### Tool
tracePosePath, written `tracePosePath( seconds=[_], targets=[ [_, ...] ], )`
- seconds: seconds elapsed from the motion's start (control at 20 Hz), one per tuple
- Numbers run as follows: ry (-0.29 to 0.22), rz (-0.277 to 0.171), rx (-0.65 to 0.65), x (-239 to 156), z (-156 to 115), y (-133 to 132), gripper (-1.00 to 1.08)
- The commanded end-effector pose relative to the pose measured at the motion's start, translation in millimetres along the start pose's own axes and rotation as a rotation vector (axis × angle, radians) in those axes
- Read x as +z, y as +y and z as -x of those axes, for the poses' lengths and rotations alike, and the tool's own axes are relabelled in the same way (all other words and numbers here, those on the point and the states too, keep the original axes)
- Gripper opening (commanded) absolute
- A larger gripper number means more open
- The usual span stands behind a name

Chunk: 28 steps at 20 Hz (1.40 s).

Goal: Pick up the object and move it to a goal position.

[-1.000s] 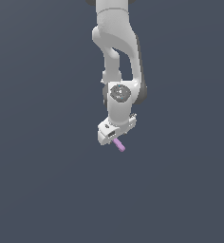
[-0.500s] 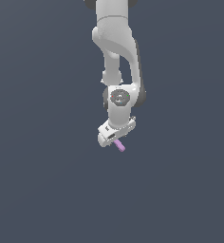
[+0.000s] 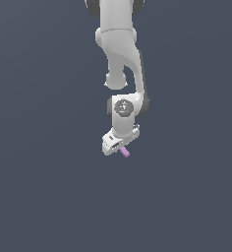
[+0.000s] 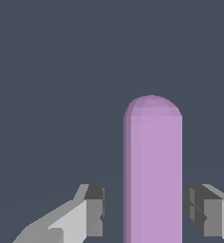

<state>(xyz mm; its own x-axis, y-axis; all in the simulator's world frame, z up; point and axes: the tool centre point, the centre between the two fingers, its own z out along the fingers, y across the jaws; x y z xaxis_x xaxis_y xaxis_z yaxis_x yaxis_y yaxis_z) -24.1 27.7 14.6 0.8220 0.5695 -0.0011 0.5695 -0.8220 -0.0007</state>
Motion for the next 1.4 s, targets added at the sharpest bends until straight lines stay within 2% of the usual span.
tracePosePath(
  seconds=[0.0, 0.75, 1.05, 1.35],
  targets=[
    [0.001, 0.001, 0.000, 0.5, -0.5, 0.3, -1.00],
    [0.001, 0.001, -0.001, -8.4, 3.9, 4.2, -1.00],
    [0.001, 0.001, -0.001, -35.4, 18.2, 17.2, -1.00],
    [0.001, 0.001, -0.001, -82.4, 42.6, 39.7, -1.00]
  ],
)
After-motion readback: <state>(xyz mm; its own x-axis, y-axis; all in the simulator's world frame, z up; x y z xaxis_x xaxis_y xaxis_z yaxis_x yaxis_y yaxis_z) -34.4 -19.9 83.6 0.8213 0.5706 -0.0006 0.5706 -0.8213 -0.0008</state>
